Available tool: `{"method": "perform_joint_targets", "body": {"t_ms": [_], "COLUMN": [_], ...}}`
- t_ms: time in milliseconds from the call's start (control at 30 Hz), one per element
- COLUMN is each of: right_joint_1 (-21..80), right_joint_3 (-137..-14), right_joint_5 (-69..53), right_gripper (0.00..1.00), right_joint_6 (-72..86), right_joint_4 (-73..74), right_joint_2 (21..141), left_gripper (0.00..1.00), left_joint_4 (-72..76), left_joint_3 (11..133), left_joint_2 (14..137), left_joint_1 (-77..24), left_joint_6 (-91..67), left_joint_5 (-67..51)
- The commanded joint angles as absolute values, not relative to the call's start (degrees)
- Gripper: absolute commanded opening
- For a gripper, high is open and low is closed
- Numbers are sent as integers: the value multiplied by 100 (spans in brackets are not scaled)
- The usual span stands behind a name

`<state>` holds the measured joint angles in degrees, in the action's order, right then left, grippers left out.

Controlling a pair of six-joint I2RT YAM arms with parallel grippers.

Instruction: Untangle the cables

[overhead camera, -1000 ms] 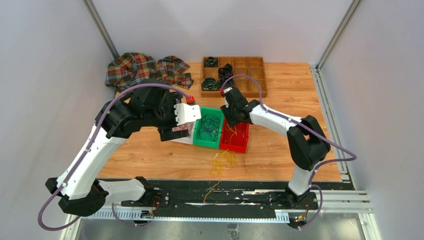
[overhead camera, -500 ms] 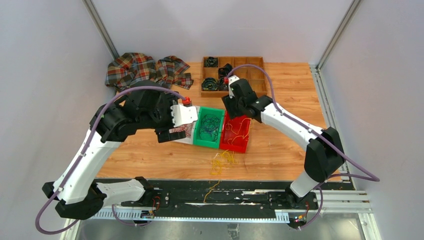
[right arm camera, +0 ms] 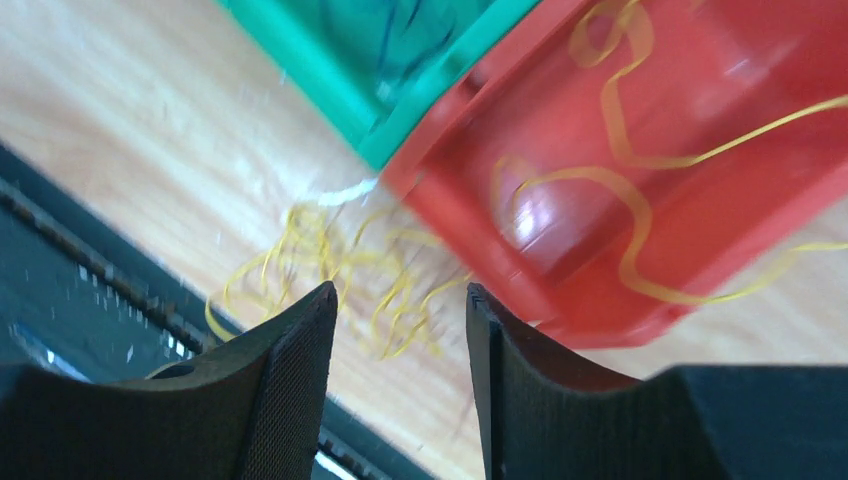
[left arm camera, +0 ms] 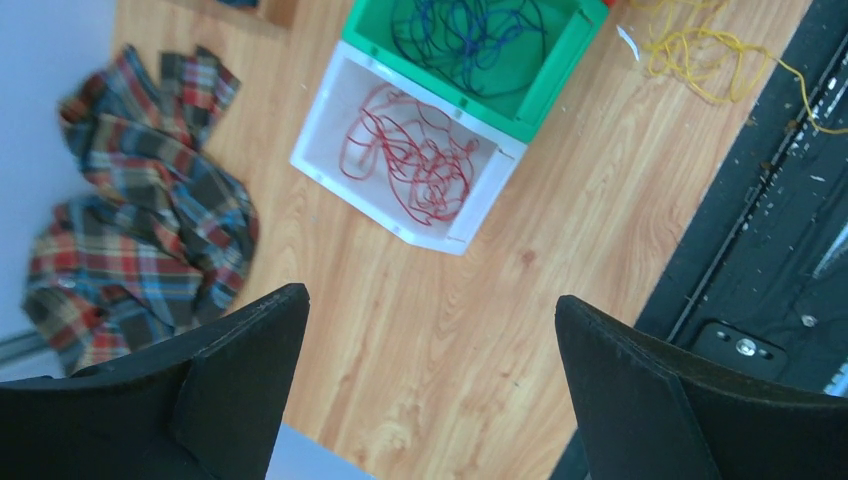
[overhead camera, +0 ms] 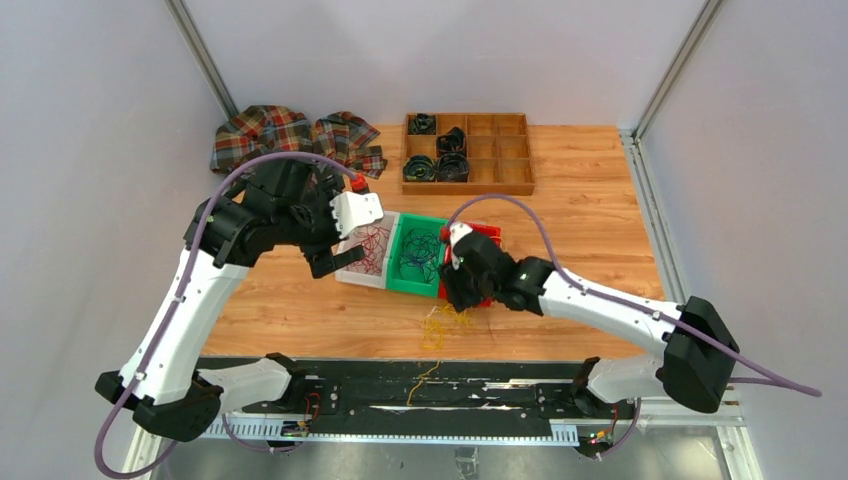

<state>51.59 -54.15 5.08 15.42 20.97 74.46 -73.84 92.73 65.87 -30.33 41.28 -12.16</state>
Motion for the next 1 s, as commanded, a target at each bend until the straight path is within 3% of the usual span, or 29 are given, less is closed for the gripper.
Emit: {"method": "perform_joint_targets", "body": {"t_ms": [0, 400, 500, 633, 967], "right_joint_1": [5821, 6135, 6136, 6150, 6176], "right_joint_3": [-4879, -5961, -6063, -6039, -5852], "right_joint_5": [212, 330, 444, 507, -481], "right_gripper": [51, 49, 39, 3, 1], "right_joint_6": [2141, 1051, 1105, 1091, 1074], "right_joint_4": [1763, 2372, 2472, 2341, 1127], "right_joint_2": [7444, 9337, 9538, 9200, 7615], "left_gripper": [98, 98, 98, 98, 98], "left_joint_4": [-7419, -7426, -7420, -7424, -7428], "left_joint_3": [8841, 8373, 8337, 8323, 8207], "left_joint_2": [6542, 6250, 6213, 6196, 6344], "left_joint_1": [-2726, -2203, -2130, -2118, -2116], "left_joint_6": [4097, 4201, 4220, 4250, 4322], "left_joint_5": [-1687, -2017, -2073, -2104, -3059]}}
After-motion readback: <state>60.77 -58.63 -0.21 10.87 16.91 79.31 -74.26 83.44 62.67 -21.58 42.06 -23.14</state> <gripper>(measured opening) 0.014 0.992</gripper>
